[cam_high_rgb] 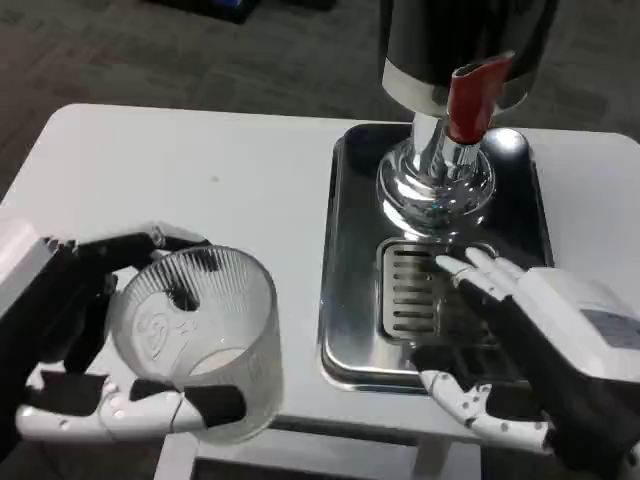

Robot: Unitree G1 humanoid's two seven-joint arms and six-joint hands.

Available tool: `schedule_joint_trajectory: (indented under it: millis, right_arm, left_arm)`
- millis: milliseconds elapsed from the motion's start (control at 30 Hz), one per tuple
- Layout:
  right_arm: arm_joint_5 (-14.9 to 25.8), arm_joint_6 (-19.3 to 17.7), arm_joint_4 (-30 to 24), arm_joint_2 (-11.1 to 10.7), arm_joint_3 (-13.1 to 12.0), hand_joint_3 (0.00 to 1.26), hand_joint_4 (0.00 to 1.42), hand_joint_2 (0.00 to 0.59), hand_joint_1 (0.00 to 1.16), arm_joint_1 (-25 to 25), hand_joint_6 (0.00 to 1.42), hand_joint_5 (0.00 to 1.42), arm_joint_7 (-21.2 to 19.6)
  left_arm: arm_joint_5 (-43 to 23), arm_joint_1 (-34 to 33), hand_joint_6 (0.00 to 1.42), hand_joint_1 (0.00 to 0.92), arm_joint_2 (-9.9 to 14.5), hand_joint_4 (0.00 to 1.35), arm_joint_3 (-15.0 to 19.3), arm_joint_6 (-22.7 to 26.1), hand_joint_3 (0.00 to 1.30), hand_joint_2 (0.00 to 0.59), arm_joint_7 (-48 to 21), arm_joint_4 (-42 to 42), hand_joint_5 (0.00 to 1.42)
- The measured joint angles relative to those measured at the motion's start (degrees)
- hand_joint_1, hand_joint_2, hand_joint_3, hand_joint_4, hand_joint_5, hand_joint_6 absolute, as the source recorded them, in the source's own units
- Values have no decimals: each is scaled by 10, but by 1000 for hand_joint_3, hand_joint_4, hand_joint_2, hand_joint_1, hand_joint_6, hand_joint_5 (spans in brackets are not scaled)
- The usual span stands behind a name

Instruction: Grasp the cup under the faucet to collect the drink, then remove the cup.

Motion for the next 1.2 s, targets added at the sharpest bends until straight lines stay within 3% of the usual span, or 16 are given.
schedule_joint_trajectory:
  millis: [200,433,733,1200]
  right_arm:
    - [16,0,-7,2,-23,109,44,466,463,13,112,29,-16]
    - [36,10,-8,2,-48,70,37,466,462,16,113,21,-21]
    - [51,22,-10,-3,-85,5,0,475,448,14,67,0,-28]
    - [70,40,-12,-16,-138,23,0,482,426,16,79,0,-42]
  left_arm:
    - [36,-55,1424,537,3,1036,-40,8,896,49,6,39,1308]
    - [99,-133,1424,535,2,1036,-108,11,896,50,30,104,1308]
    - [151,-227,1424,526,-21,1024,-206,14,896,52,74,195,1295]
    - [216,-326,1424,526,-52,1024,-302,2,896,52,136,311,1296]
